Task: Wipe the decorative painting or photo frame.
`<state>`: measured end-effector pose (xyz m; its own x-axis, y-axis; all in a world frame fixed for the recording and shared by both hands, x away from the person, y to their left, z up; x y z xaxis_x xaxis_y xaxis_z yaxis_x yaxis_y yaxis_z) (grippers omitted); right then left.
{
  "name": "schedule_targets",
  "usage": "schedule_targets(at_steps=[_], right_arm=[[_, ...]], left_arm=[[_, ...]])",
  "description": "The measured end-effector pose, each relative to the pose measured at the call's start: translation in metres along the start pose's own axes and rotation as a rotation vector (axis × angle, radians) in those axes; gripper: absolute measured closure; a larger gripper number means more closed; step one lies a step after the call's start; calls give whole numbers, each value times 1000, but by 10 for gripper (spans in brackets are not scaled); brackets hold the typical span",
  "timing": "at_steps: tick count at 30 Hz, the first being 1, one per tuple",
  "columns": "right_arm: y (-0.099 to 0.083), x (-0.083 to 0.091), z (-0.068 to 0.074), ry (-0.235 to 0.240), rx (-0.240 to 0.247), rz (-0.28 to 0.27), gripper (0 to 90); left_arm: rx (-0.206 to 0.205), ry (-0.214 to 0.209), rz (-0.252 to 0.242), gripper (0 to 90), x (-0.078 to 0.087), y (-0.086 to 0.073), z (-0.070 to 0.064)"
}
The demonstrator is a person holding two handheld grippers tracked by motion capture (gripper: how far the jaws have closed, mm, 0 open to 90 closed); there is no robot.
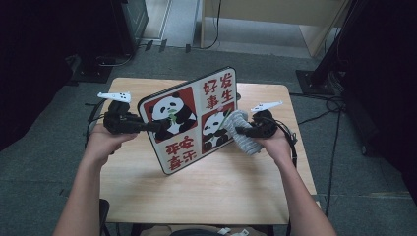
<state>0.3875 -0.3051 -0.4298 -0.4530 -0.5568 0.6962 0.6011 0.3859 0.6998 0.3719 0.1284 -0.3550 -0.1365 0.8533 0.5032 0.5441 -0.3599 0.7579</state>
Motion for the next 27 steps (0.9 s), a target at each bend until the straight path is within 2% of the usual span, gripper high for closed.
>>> schedule_targets(at_steps=[9, 15, 22, 27], right_arm=[[-13, -8, -1, 1, -22, 33, 666], [-28, -17, 0, -6, -37, 67, 666], [-37, -22, -2, 2, -48, 71, 666], [-42, -30, -2, 6, -55, 105, 666]], left_arm=[[-2, -11, 1, 762, 0, 0, 2], [-1, -16, 2, 761, 0, 1, 3], [-5, -22, 4, 758, 0, 1, 3], [-7, -19, 4, 758, 0, 0, 2]])
Point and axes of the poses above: each handheld gripper's, and its own axes: x roughly backward along the jaws, y roughly out of its top, z roughly to its left, the point moved 1 cm from there along -x, roughly forward along the jaws, and after that the axes turned 1 degree about x, right-handed, at the moved point
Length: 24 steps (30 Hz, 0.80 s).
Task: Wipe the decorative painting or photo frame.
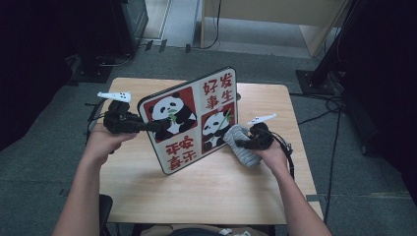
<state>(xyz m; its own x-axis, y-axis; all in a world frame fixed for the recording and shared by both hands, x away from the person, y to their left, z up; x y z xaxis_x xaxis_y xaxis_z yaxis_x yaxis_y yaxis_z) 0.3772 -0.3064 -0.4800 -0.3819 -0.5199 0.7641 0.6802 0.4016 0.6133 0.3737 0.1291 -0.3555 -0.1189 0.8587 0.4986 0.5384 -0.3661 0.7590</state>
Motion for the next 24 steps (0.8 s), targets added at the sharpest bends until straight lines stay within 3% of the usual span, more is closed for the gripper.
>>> schedule_targets(at_steps=[12, 18, 24], right_arm=[[-4, -4, -5, 26, -16, 20, 670], [-2, 6, -7, 17, -15, 18, 674], [9, 31, -8, 6, -15, -40, 677]], left_arm=[[-2, 3, 2, 756, 0, 0, -2], [1, 4, -1, 756, 0, 0, -1], [3, 2, -2, 756, 0, 0, 0]])
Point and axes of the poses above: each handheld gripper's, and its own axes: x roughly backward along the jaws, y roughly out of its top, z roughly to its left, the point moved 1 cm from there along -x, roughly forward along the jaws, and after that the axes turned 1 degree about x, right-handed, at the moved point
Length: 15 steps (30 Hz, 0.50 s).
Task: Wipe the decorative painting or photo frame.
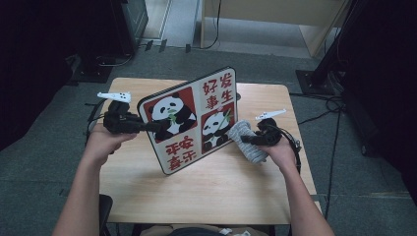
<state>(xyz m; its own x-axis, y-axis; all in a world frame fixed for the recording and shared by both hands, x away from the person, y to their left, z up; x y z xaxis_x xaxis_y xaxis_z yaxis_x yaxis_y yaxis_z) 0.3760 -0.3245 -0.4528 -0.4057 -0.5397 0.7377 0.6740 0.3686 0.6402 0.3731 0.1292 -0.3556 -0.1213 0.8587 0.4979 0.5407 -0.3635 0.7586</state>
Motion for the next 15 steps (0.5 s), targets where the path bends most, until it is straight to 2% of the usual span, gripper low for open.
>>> schedule_targets(at_steps=[7, 15], right_arm=[[15, 17, 7, -3, 11, -32, 676], [35, 31, 18, -15, 35, -60, 676]], left_arm=[[20, 7, 1, 755, 0, 0, 0], [18, 16, -5, 757, 0, 0, -1]])
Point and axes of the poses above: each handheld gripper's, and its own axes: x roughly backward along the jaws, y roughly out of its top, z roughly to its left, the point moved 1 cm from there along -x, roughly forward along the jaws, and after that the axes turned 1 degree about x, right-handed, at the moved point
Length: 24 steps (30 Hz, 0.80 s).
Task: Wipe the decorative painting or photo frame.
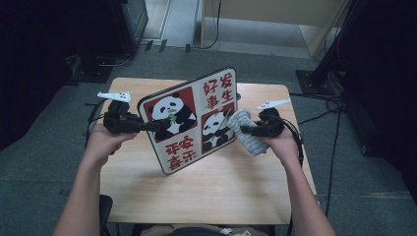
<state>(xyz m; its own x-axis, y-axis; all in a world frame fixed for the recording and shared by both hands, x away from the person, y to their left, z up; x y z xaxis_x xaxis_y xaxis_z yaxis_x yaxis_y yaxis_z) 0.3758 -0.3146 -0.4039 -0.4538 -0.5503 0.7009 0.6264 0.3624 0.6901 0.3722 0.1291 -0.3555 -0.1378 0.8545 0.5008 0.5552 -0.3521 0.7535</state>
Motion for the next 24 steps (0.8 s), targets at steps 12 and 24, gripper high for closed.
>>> schedule_targets(at_steps=[12, 24], right_arm=[[30, 21, 19, 20, 44, -1, 676], [70, 47, 35, 44, 98, -32, 676]], left_arm=[[-9, 13, -7, 761, 0, -1, 0], [10, -9, 0, 756, 1, -1, 1]])
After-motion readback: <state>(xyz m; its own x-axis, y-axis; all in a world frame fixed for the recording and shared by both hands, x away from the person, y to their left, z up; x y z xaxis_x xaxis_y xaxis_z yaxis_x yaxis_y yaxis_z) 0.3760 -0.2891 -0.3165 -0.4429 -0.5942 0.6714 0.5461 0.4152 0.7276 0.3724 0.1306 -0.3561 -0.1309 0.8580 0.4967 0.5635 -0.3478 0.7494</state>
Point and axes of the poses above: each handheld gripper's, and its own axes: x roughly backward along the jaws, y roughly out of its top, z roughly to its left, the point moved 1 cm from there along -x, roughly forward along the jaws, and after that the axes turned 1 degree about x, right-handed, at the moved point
